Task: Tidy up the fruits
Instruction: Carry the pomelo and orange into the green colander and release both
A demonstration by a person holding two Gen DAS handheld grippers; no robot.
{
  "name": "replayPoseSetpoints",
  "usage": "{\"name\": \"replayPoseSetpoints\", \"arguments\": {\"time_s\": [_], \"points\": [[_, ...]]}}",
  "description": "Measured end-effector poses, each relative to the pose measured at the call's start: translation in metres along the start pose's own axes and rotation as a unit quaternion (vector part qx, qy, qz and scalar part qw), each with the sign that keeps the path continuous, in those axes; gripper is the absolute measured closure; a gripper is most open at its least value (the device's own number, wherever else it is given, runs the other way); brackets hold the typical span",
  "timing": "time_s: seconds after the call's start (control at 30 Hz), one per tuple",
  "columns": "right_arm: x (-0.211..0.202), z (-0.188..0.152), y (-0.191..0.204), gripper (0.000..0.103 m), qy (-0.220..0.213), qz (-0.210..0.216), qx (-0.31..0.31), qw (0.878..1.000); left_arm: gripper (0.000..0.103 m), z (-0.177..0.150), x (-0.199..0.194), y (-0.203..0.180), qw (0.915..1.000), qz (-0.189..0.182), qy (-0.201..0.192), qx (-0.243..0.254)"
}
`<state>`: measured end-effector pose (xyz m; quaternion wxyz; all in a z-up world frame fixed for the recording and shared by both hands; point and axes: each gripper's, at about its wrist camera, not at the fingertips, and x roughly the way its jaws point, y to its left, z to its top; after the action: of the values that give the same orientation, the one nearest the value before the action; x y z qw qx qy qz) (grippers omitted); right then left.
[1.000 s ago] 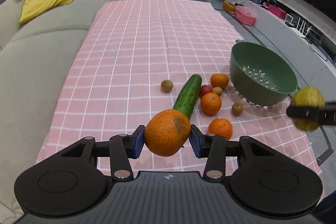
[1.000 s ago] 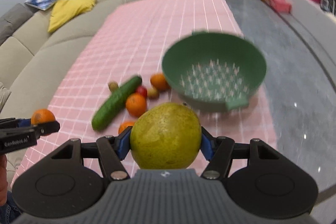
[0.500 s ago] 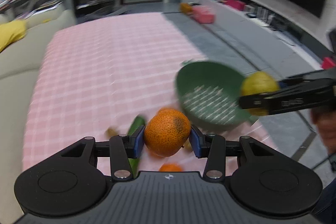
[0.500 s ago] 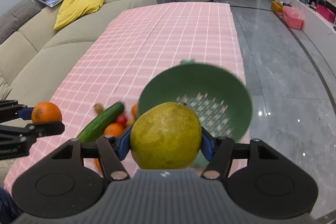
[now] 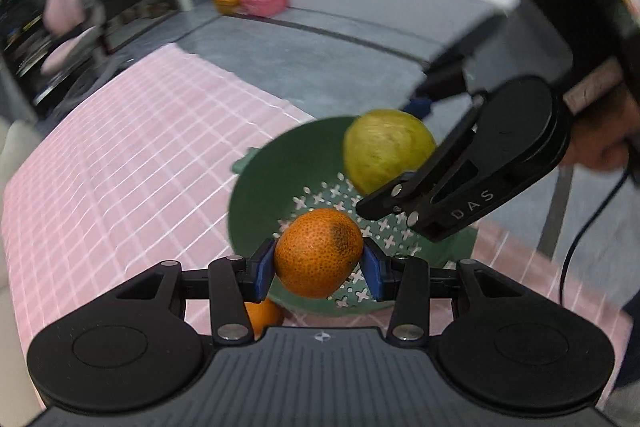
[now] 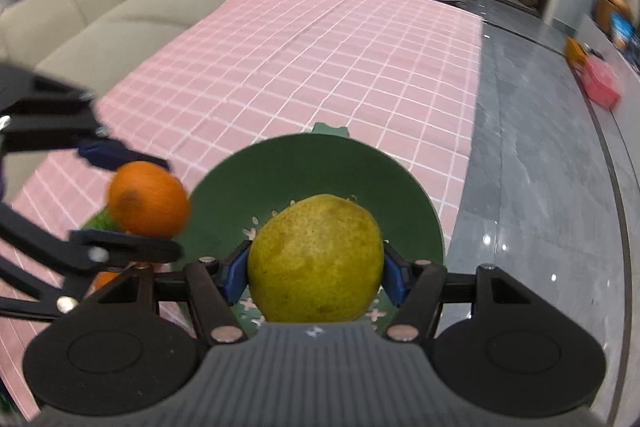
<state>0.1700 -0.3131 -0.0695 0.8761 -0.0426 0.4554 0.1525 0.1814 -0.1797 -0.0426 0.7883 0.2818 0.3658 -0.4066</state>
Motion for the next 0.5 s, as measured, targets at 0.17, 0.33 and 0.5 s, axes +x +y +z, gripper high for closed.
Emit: {"name": "replayPoseSetpoints", "arguments": {"time_s": [0.17, 0.33, 0.5], "points": [[0.022, 0.002, 0.001, 0.041, 0.025, 0.003, -0.071, 0.997, 0.053, 0.007, 0.033, -0.007, 0.9938, -0.037, 0.031, 0.101], [0.036, 0.004, -0.007, 0.041, 0.048, 0.011, -0.09, 0.995, 0.053, 0.016, 0.061, -0.002, 0.9833, -0.079, 0.077, 0.145], [0.051, 0.003, -0.002, 0.041, 0.087, 0.025, -0.126, 0.988, 0.053, 0.019, 0.086, 0.001, 0.971, -0.126, 0.131, 0.155]]}}
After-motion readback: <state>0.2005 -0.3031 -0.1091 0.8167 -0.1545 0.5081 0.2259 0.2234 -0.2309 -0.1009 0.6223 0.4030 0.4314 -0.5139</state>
